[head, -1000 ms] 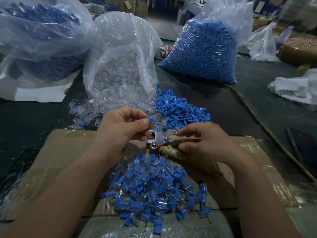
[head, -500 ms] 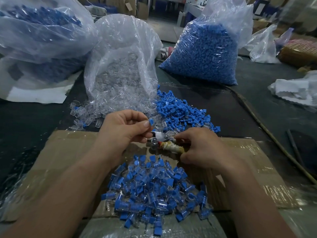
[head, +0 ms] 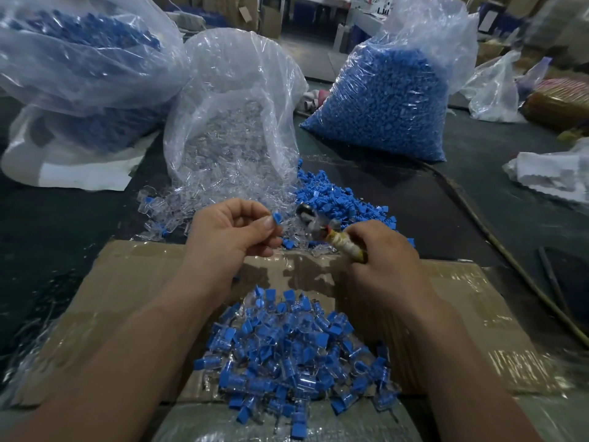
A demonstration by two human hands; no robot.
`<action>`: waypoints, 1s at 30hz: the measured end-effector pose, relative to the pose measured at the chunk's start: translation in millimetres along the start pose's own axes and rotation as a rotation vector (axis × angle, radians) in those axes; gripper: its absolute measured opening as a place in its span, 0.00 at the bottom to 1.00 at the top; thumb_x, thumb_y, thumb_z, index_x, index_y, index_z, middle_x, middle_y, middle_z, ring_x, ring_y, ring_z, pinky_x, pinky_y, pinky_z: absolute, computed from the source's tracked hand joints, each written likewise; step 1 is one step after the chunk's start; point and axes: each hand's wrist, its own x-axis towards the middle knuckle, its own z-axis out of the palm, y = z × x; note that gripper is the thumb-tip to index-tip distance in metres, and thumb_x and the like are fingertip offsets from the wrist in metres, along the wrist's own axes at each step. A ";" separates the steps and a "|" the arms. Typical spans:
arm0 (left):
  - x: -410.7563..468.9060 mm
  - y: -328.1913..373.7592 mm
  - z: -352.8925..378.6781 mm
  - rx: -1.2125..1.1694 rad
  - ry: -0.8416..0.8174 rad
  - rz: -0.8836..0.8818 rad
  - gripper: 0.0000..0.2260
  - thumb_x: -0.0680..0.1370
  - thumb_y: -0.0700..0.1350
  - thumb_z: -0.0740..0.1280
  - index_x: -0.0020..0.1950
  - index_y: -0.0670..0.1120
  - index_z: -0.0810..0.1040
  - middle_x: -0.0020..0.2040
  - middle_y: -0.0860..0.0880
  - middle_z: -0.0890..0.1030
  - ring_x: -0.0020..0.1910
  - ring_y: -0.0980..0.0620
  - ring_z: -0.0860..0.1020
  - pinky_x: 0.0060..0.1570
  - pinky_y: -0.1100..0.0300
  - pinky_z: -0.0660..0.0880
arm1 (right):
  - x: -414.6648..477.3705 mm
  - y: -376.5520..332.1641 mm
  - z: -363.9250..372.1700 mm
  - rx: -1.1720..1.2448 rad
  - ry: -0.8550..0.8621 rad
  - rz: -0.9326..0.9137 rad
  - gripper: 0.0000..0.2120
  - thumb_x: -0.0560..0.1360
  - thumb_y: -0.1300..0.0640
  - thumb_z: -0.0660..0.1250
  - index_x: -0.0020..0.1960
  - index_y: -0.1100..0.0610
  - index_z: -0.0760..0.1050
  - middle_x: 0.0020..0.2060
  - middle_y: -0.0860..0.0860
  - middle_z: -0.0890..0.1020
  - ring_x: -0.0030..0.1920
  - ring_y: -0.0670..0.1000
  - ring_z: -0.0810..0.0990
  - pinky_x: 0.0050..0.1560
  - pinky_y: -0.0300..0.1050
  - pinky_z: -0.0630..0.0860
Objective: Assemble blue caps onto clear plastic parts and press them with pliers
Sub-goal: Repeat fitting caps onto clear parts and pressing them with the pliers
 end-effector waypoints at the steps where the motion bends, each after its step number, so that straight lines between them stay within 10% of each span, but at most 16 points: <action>1: 0.0 0.1 0.4 0.005 0.003 0.009 0.05 0.71 0.31 0.65 0.39 0.40 0.75 0.29 0.48 0.81 0.28 0.54 0.79 0.28 0.66 0.77 | -0.8 -0.9 -0.7 0.030 0.014 -0.001 0.07 0.72 0.58 0.65 0.46 0.48 0.68 0.38 0.43 0.70 0.37 0.40 0.66 0.33 0.36 0.59; 30: -5.1 -2.5 5.3 0.347 0.038 0.216 0.09 0.72 0.32 0.67 0.37 0.45 0.76 0.35 0.43 0.80 0.32 0.54 0.78 0.33 0.65 0.78 | -5.1 -15.1 1.0 0.101 -0.103 -0.079 0.09 0.73 0.57 0.65 0.44 0.46 0.66 0.38 0.42 0.72 0.39 0.43 0.69 0.36 0.41 0.64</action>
